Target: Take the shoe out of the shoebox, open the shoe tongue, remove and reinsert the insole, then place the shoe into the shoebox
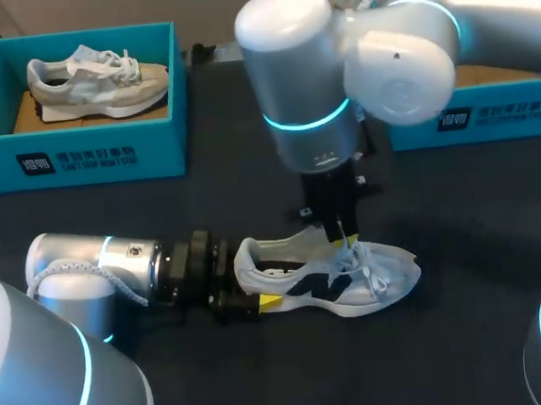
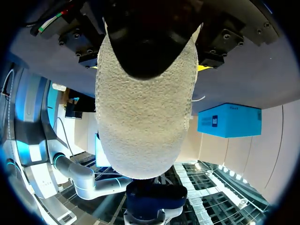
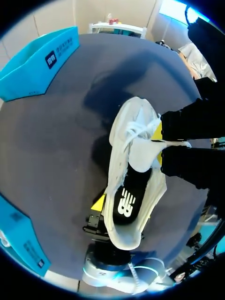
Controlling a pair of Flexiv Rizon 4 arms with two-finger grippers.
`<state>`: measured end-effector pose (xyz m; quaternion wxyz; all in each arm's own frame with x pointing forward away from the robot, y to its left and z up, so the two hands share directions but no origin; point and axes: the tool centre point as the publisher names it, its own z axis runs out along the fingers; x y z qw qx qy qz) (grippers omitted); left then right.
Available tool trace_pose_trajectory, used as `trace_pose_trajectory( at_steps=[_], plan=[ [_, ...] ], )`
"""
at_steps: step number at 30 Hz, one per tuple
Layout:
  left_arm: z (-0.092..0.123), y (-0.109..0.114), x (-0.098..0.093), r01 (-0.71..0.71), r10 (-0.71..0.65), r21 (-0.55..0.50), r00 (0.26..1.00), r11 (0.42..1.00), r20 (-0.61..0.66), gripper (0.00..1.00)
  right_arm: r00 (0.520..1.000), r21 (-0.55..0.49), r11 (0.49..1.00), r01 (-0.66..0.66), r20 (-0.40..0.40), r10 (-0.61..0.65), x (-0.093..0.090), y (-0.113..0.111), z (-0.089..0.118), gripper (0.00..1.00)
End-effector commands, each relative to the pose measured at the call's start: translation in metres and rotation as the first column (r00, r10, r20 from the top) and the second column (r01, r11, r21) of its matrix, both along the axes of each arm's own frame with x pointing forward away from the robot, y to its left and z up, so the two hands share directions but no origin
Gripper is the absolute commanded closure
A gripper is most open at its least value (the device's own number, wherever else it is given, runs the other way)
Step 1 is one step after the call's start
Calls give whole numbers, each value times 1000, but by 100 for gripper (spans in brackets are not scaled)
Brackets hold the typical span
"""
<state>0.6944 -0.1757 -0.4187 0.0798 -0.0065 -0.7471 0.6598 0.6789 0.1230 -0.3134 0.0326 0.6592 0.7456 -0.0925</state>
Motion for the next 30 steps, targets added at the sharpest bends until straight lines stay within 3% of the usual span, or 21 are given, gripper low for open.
trace_pose_trajectory(
  at_steps=[1, 6, 17, 30],
  plan=[
    [-1, 0, 0, -4, 4, 0, 1000, 1000, 1, 100, 1000, 237, 971, -9, 30, 2, -10, -37, 7, 100],
    [-1, 0, 0, -4, 4, 0, 1000, 1000, 1, 100, 999, 307, 951, -24, 33, 15, -10, -54, 9, 100],
    [-1, 0, 0, -4, 4, 0, 1000, 1000, 1, 100, 992, 363, 930, 62, -126, -17, -3, -72, -4, 100],
    [-1, 0, 0, -4, 4, 0, 1000, 1000, 1, 100, 996, 451, 891, 40, -92, 2, -13, -85, -38, 100]
  ],
)
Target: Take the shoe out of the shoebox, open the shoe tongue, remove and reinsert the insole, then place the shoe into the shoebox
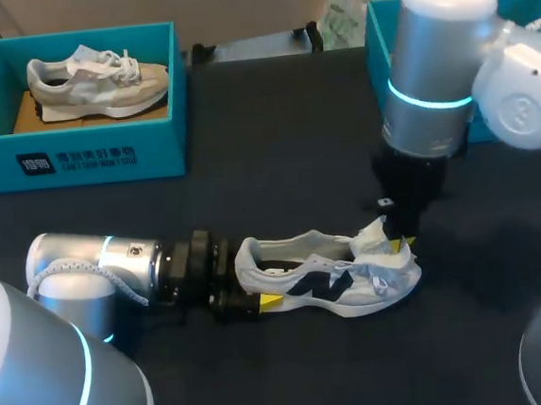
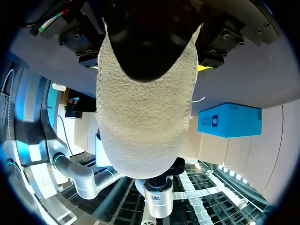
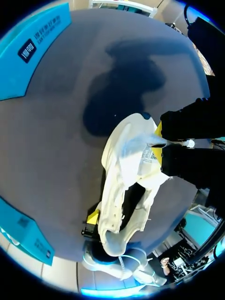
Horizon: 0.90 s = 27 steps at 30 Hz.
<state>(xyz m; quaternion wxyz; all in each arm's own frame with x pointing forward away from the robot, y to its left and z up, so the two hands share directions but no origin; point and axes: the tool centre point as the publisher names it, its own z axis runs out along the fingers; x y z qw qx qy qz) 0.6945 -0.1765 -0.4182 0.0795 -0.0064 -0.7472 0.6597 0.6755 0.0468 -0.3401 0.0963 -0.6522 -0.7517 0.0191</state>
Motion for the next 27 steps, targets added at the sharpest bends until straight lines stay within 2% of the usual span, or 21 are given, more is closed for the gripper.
trace_pose_trajectory(
  at_steps=[1, 3, 4, 11, 14, 17, 23, 26, 27],
  plan=[
    [-1, 0, 0, -3, 3, 0, 1000, 1000, 0, 100, 1000, 186, 982, 30, 0, -30, -11, -10, -14, 100],
    [-1, 0, 0, -3, 3, 0, 1000, 1000, 0, 100, 999, 191, 981, 38, -2, -38, -13, -13, -18, 84],
    [-1, 0, 0, -3, 3, 0, 1000, 1000, 0, 100, 999, 193, 980, 40, 0, -41, -13, -15, -19, 80],
    [-1, 0, 0, -3, 3, 0, 1000, 1000, 0, 100, 999, 198, 979, 45, 15, -49, -15, -24, -24, 69],
    [-1, 0, 0, -3, 3, 0, 1000, 1000, 0, 100, 999, 187, 981, 42, 17, -46, -15, -27, -23, 59],
    [-1, 0, 0, -3, 3, 0, 1000, 1000, 0, 100, 999, 176, 984, 40, 21, -44, -16, -32, -21, 55],
    [-1, 0, 0, -3, 3, 0, 1000, 1000, 0, 100, 997, 99, 994, 48, 50, -54, -19, -40, -2, 51],
    [-1, 0, 0, -3, 3, 0, 1000, 1000, 0, 100, 996, 42, 998, 48, 70, -51, -21, -41, 16, 33],
    [-1, 0, 0, -3, 3, 0, 1000, 1000, 0, 100, 996, 22, 999, 44, 80, -45, -22, -41, 23, 31]
  ],
)
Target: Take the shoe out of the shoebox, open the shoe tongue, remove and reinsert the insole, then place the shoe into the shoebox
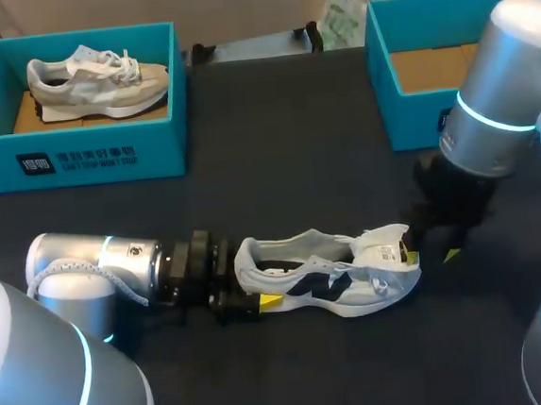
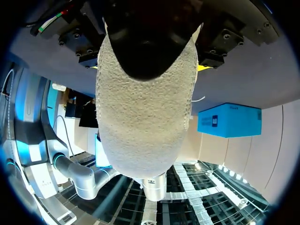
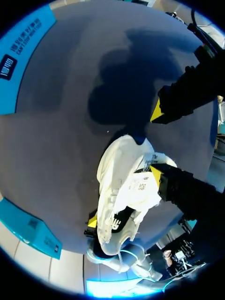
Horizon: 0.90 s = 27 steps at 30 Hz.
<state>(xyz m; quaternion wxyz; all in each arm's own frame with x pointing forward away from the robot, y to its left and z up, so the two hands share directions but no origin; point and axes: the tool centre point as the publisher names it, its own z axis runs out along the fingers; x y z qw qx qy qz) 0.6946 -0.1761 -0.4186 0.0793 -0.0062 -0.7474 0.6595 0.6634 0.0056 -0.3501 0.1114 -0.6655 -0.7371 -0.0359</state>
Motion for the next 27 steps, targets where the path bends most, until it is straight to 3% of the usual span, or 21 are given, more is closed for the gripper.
trace_pose_trajectory(
  at_steps=[1, 5, 14, 21, 25, 27],
  plan=[
    [-1, 0, -1, -3, 3, -1, 1000, 1000, 1, 100, 999, -102, 995, -5, 43, 9, -11, 0, 41, 28],
    [-1, 0, -1, -3, 3, -1, 1000, 1000, 1, 100, 996, -172, 985, -11, 83, 26, -13, 3, 69, 20],
    [-1, 0, -1, -3, 3, -1, 1000, 1000, 1, 100, 980, -316, 942, -109, 125, 156, -14, 24, 124, 29],
    [-1, 0, -1, -3, 3, -1, 1000, 1000, 1, 100, 924, -402, 859, -317, 73, 375, -6, 68, 150, 27],
    [-1, 0, -1, -3, 3, -1, 1000, 1000, 1, 100, 892, -435, 805, -404, 7, 451, 0, 93, 155, 35],
    [-1, 0, -1, -3, 3, -1, 1000, 1000, 1, 100, 864, -450, 774, -445, 10, 503, 0, 106, 158, 48]
  ],
)
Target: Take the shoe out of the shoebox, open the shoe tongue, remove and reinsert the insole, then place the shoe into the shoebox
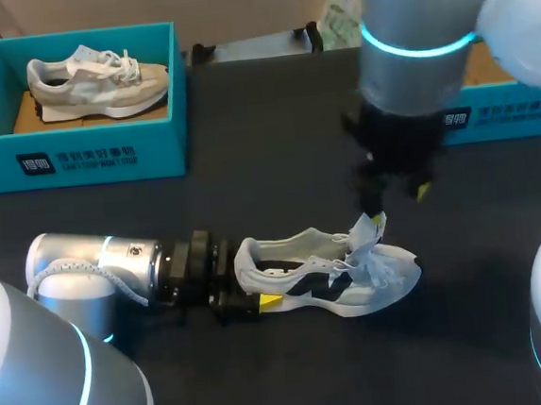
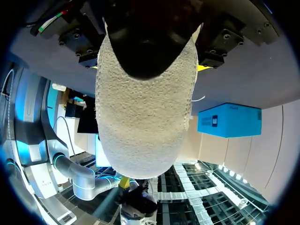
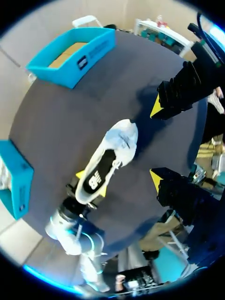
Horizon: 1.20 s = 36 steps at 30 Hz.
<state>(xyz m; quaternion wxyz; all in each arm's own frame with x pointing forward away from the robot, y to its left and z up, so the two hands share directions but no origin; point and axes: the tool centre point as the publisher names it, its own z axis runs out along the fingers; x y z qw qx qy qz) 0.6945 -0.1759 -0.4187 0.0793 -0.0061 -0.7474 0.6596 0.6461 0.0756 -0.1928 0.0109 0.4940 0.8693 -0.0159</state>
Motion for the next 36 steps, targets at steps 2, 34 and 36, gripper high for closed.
trace_pose_trajectory(
  at_steps=[2, 34, 36],
  plan=[
    [-1, 0, 0, -3, 3, -1, 1000, 1000, 1, 100, 994, -230, 969, -93, 38, 105, 15, 44, 2, 54],
    [-1, 0, 0, -3, 3, -1, 1000, 1000, 1, 100, 779, -193, 768, -611, 28, 627, 2, 94, -57, 100],
    [-1, 0, 0, -3, 3, -1, 1000, 1000, 1, 100, 754, -207, 742, -638, 31, 656, 3, 102, -61, 100]
  ],
)
